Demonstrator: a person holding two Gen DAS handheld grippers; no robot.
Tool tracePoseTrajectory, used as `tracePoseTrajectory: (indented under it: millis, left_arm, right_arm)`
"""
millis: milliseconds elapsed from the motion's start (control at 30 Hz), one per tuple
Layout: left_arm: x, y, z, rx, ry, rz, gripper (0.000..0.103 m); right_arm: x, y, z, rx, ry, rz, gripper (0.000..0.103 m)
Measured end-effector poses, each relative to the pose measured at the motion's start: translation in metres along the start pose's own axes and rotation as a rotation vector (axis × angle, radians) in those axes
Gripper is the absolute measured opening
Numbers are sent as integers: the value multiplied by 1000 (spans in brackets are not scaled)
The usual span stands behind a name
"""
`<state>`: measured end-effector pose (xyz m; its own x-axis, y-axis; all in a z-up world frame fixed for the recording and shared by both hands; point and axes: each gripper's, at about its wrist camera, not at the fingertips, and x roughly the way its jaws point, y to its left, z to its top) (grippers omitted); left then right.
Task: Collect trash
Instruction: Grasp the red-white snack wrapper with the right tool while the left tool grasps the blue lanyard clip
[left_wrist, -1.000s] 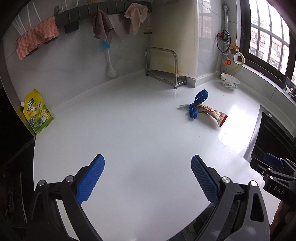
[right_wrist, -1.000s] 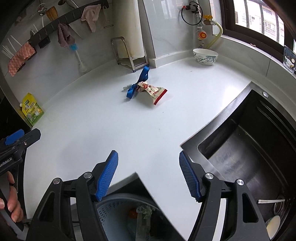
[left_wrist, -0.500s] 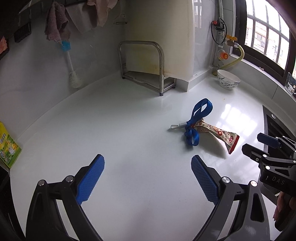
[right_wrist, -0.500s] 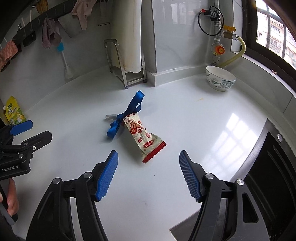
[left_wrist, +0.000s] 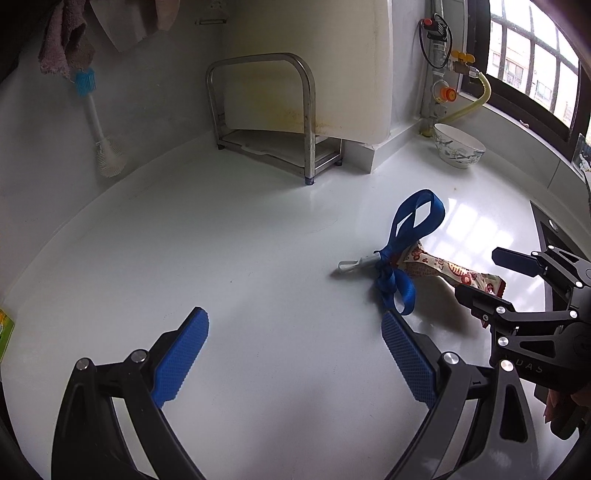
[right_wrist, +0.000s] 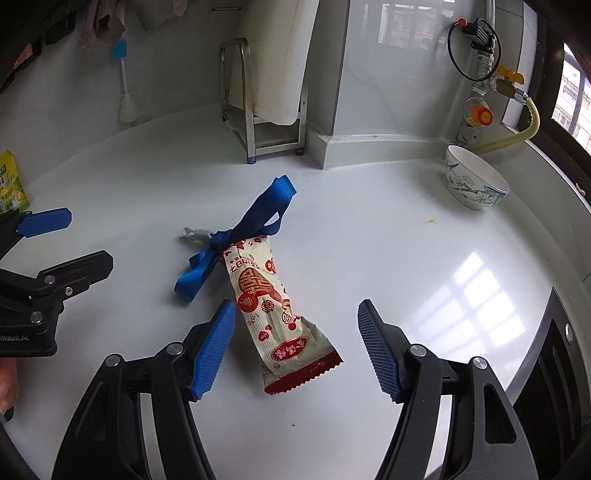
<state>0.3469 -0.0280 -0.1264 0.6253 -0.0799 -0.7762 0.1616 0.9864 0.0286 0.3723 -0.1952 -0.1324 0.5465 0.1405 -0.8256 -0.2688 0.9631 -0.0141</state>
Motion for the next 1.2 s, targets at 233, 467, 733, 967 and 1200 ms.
tracePoseTrajectory:
  millis: [233, 467, 733, 967, 1200]
  left_arm:
    - [6, -4, 5, 18, 8, -46, 93]
    - [7, -13, 10, 45, 4, -71, 93]
    - [13, -29, 17, 55, -2, -104, 94]
    - [31, -50, 25, 97, -25, -78, 95]
    - [65, -61, 35, 101, 14, -60, 96]
  right_arm:
    - [11, 6, 8, -15, 11, 9, 65]
    - [11, 2, 8, 15, 27, 39, 33]
    - [-4, -14, -4, 96, 18, 18, 21]
    - [-15, -48, -17, 250, 3, -8, 20]
    - [-27, -69, -32, 362, -19, -47, 20]
